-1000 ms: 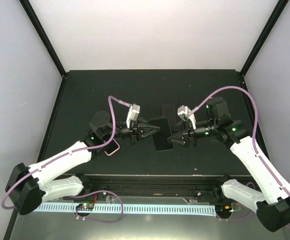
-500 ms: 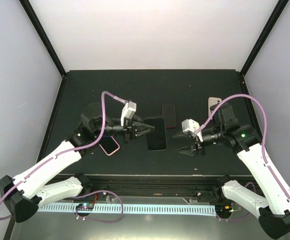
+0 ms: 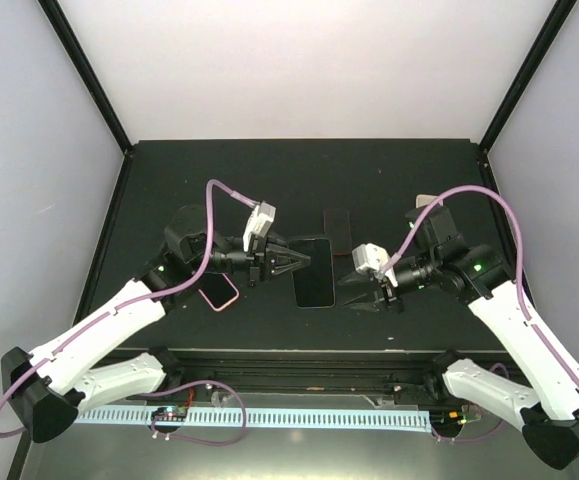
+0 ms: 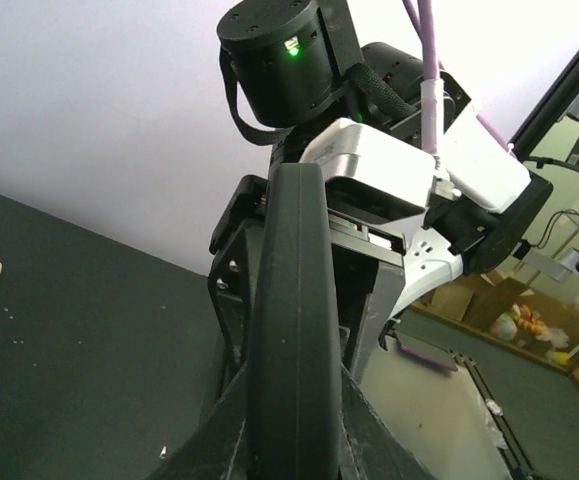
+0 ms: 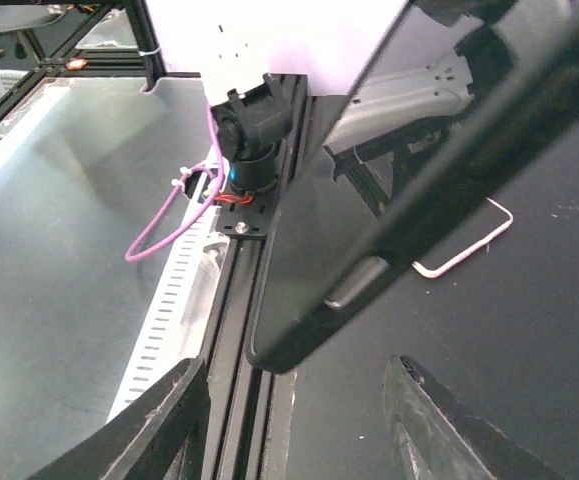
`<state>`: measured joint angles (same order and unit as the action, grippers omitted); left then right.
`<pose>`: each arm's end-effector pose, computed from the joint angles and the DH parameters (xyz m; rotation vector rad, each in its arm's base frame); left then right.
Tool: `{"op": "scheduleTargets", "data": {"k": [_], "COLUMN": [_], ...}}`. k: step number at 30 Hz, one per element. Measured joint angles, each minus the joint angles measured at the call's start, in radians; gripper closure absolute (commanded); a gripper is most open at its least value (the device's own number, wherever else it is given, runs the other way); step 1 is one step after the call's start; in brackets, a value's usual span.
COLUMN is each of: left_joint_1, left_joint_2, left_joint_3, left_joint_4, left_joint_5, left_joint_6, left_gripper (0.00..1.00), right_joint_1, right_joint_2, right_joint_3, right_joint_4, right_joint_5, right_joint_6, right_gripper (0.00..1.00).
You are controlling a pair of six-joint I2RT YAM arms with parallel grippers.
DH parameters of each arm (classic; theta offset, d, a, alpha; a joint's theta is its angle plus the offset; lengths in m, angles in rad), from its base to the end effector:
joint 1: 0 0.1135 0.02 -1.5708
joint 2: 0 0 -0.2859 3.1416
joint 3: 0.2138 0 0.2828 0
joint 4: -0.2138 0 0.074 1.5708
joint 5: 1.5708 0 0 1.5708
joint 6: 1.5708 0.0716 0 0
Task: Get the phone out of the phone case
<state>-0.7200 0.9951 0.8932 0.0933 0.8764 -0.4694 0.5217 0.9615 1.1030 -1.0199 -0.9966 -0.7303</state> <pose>0.1631 -0.2162 0.3839 0.9716 1.5490 -1.5648 0.1379 0.1486 0.3594 -1.5996 1.4932 1.0813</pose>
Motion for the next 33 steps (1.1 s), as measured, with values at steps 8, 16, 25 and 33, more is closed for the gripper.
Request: {"op": "scheduleTargets", "data": {"k": [8, 16, 25, 33], "left_joint_1": [0.000, 0.001, 0.014, 0.015], "left_joint_2": [0.015, 0.037, 0.072, 0.085], "left_joint_3": [0.000, -0.001, -0.019, -0.024], "left_joint_4": [0.031, 0.063, 0.121, 0.145], "left_joint_5": [0.016, 0.037, 0.080, 0.113], "left_joint_6": [-0.030, -0.064, -0.105, -0.122], "left_gripper": [0.99, 0.98, 0.99, 0.98], "right_joint_1": [0.065, 0.077, 0.083, 0.095], "right_joint_2": [0.009, 0.026, 0.032, 0.036], "right_joint_3": [0.003, 0.002, -0.002, -0.002], "right_joint_4": [0.003, 0.004, -0.014, -0.028], "right_joint_5": [0.016, 0.053, 0.078, 0.106], "right_joint_6": [0.003, -0.018, -0.077, -0.163], "right_gripper": [0.63, 0.70, 0.78, 0.79]}}
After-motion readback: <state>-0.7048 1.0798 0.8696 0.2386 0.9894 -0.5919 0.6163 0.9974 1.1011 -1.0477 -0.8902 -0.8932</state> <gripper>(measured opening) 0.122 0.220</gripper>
